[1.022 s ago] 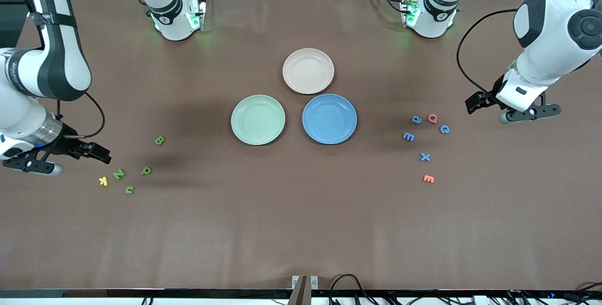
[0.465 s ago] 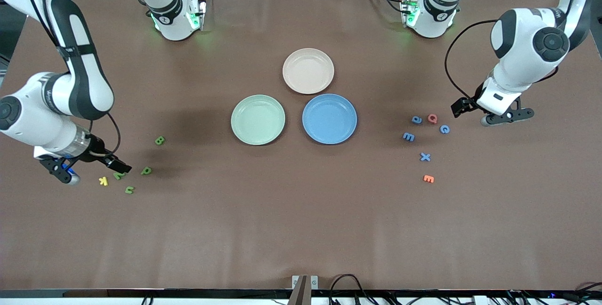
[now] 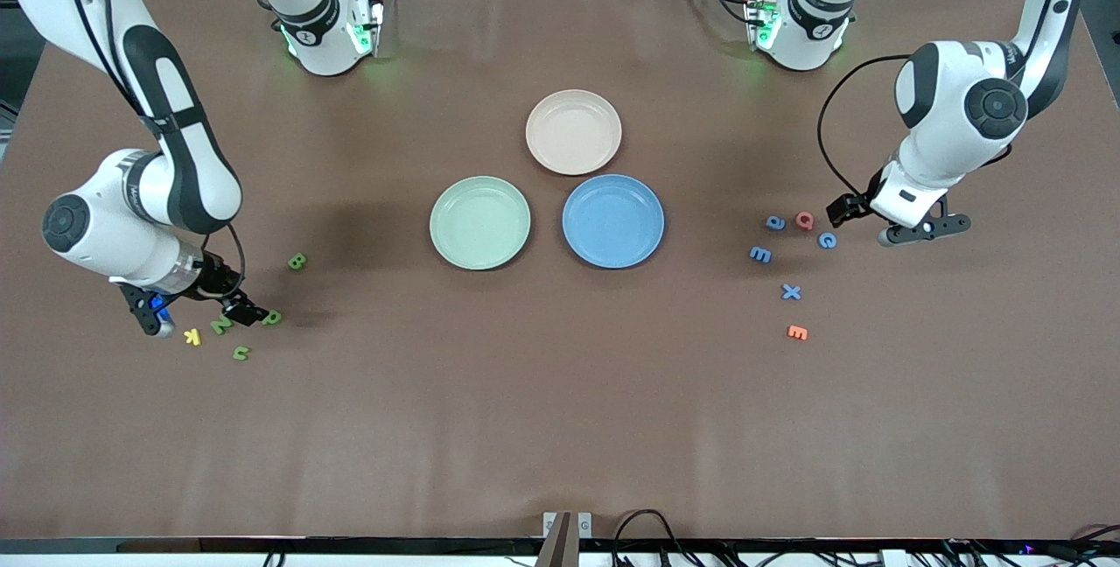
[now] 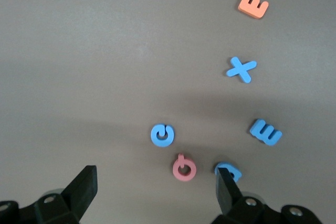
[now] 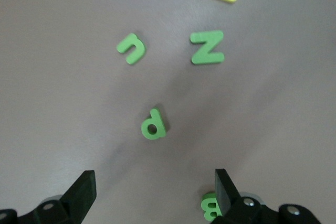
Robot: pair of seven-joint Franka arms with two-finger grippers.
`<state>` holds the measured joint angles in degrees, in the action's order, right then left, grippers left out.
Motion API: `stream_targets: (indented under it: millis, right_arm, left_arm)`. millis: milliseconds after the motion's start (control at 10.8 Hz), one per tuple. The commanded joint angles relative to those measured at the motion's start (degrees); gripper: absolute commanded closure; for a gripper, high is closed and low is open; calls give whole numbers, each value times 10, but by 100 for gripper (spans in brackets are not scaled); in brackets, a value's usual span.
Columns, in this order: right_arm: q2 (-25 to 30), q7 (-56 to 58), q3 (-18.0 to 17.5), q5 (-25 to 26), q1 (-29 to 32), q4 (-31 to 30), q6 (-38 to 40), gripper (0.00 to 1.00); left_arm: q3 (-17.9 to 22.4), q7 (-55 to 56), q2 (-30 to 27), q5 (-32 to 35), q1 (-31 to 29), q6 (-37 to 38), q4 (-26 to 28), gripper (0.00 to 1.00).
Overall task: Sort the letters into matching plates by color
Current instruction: 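Move the right gripper to green letters while the left gripper nears blue letters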
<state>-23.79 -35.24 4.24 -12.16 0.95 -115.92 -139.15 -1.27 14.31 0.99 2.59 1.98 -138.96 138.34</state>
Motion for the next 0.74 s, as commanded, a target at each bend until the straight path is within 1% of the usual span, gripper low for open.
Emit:
stream_targets:
  millis: [0, 93, 279, 372, 651]
  right_arm:
    - [-4, -29, 0, -8, -12, -37, -30, 0]
    - [-4, -28, 0, -5, -15, -54, -39, 0]
    - [0, -28, 0, -3, -25, -76, -48, 0]
    - [0, -28, 0, -2, -28, -89, -62, 0]
    - [2, -29, 0, -3, -32, -106, -71, 0]
  left_arm:
    - [-2, 10, 37, -7, -2, -73, 17, 0]
    - [-2, 10, 54, -7, -2, -111, 30, 0]
    - [-2, 9, 82, -7, -2, -161, 42, 0]
    - [-1, 9, 91, -7, -3, -176, 46, 0]
    - [-1, 9, 115, -7, -6, -182, 45, 0]
